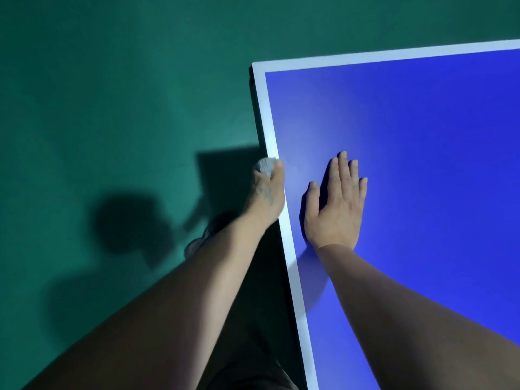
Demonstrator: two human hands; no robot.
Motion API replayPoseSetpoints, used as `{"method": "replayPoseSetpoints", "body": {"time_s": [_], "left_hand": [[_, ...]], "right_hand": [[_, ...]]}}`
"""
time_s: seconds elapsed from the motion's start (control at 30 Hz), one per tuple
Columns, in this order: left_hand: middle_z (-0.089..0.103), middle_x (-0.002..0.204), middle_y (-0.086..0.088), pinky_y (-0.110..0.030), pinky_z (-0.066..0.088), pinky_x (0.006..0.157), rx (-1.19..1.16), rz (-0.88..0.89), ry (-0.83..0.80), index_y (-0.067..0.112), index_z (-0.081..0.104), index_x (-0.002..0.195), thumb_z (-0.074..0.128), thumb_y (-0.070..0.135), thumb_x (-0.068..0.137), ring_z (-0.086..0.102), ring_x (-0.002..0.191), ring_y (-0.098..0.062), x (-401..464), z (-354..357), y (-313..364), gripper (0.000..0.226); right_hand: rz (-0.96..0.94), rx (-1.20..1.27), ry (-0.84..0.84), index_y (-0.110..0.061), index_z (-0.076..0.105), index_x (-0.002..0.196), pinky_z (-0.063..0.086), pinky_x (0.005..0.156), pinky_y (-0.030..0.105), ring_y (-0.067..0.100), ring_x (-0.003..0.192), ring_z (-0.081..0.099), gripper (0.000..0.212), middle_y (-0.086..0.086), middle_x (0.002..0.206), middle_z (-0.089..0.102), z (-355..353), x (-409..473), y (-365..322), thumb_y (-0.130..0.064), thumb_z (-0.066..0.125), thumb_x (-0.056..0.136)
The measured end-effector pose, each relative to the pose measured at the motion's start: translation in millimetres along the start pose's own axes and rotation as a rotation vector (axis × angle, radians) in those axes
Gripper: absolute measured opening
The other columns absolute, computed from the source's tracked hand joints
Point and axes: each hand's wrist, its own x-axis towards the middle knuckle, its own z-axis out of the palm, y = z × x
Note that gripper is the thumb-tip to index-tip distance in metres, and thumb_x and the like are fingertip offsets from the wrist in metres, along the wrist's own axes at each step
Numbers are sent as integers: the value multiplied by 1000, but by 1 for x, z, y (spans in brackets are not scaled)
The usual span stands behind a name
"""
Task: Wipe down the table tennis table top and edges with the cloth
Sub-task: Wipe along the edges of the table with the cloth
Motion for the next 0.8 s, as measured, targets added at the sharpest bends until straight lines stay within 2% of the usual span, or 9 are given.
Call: {"method": "replayPoseSetpoints", "body": {"time_s": [0.17,0.3,0.43,0.47,0.53,0.6,0.67,0.7,0.8], "left_hand": [[65,120,3,-31,37,86,-13,16,47,7,50,138,35,56,111,56,104,-25,44,-18,56,58],[62,138,-5,-32,39,95,-40,35,53,12,47,137,35,58,111,57,120,-27,42,-14,51,54],[59,137,-21,-35,41,102,22,2,43,8,49,141,36,57,110,57,126,-37,20,-14,37,59],[54,144,-27,-29,38,106,81,-18,1,3,46,147,34,54,111,54,132,-39,9,-17,28,64],[35,167,-28,-2,14,112,145,-50,-133,-4,34,161,26,49,114,37,153,-36,-21,-23,20,71],[38,169,-12,11,8,93,154,-96,-203,4,28,164,25,51,115,43,148,-18,-29,-22,16,68],[57,150,16,8,17,71,221,-101,-231,17,29,164,26,54,114,51,110,5,-22,-28,26,62],[59,147,19,5,20,71,233,-121,-226,17,28,164,26,55,113,50,106,7,-17,-30,33,63],[61,145,4,-19,27,107,204,-89,-208,8,32,158,32,55,111,54,130,-14,8,-36,40,67]], "right_hand": [[3,7,-13,-10,33,167,6,135,49,17,167,6,63,-1,178,21,-1,1,-1,-36,41,110],[2,25,0,-9,36,166,8,135,51,19,166,10,62,0,177,24,-1,0,0,-33,45,109],[4,45,2,-8,38,165,12,134,54,21,166,12,62,1,177,26,-3,3,-3,-30,48,108],[3,47,3,-7,38,164,13,133,56,22,166,13,62,1,177,26,-3,3,-3,-29,48,108],[4,51,8,-6,39,164,15,133,57,24,166,15,62,2,176,27,-4,3,-4,-28,50,107],[11,54,16,-5,40,163,16,132,58,25,165,18,62,3,176,29,-5,3,-6,-27,51,106],[14,50,24,-4,42,161,17,132,58,26,165,20,62,4,175,31,-6,3,-8,-27,51,105],[14,42,26,-4,43,161,17,132,57,27,164,21,61,4,174,32,-6,3,-8,-27,52,105],[34,40,62,-3,52,153,24,130,54,32,159,34,56,7,168,42,-6,10,-12,-28,55,103]]}}
